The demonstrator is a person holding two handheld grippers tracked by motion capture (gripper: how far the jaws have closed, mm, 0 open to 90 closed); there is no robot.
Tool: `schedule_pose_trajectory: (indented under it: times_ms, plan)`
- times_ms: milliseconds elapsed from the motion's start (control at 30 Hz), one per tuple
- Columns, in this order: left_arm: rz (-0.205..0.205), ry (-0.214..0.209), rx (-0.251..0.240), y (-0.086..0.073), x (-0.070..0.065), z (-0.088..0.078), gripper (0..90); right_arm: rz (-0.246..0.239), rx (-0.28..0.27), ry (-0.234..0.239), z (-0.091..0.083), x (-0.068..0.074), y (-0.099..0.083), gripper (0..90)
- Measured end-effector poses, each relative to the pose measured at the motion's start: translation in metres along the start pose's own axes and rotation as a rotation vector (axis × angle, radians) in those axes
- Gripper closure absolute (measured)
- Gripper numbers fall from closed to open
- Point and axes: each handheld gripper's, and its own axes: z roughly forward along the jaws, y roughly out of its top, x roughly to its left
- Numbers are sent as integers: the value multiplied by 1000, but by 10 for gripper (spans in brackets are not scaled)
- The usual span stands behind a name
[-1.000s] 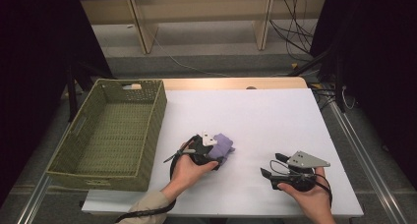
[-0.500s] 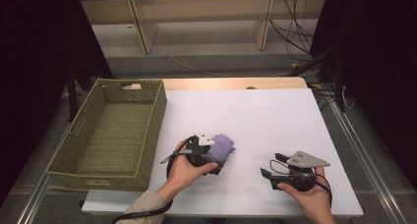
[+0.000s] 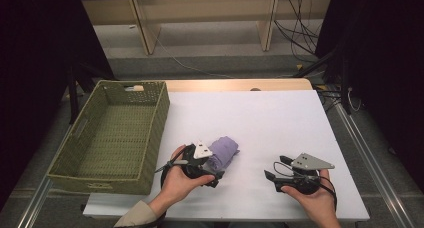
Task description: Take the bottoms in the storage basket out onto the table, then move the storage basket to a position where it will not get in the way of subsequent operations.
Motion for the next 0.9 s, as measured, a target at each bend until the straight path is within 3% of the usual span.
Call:
schedule_pose_trajectory:
  times_ms: [300, 600, 900]
  plan:
    - [15, -10, -37, -3, -3, -16, 28, 4, 8, -16, 1, 2, 0, 233]
    - [-11, 26, -65, -14, 2, -32, 41, -1, 2, -8, 0, 2, -1, 233]
    - [-28, 19, -85, -15, 2, -35, 54, -4, 4, -10, 0, 2, 0, 233]
